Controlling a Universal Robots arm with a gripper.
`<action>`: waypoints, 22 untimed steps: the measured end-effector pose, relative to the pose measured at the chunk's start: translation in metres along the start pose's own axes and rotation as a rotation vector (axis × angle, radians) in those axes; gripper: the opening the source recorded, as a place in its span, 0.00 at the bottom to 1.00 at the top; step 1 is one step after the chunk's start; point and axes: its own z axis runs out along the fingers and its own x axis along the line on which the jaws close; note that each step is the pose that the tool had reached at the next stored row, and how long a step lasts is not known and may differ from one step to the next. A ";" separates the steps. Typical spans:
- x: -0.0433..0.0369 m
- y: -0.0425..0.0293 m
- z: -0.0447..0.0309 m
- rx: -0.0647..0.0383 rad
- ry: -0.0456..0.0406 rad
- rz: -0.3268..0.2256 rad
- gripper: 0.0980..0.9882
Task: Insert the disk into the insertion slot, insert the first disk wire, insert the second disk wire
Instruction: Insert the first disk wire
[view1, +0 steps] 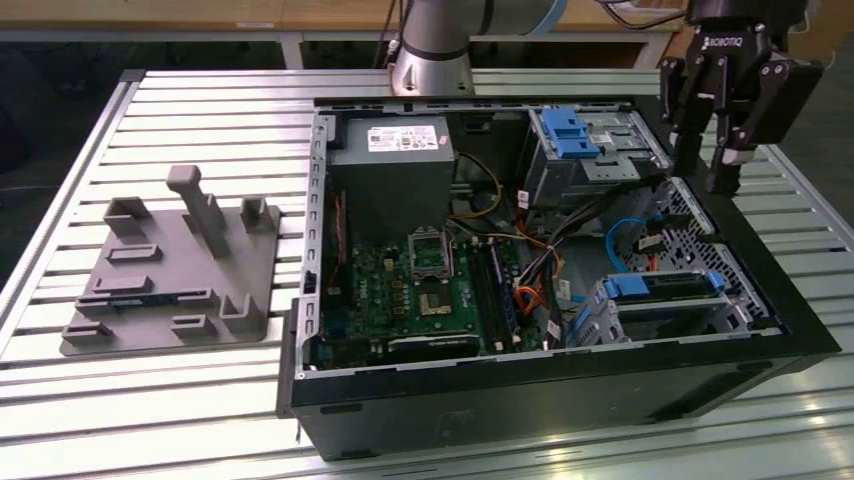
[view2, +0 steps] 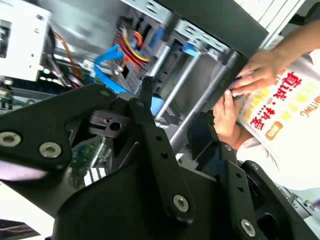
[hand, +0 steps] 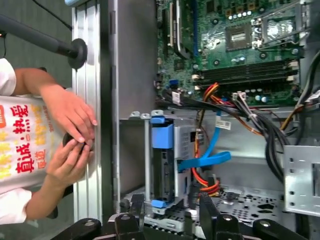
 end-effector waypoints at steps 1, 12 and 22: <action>-0.0030 0.0001 0.0006 -0.001 0.0000 0.001 0.52; -0.0134 -0.0098 0.0145 -0.033 0.0046 0.061 0.52; -0.0209 -0.0096 0.0219 -0.016 0.0330 0.033 0.52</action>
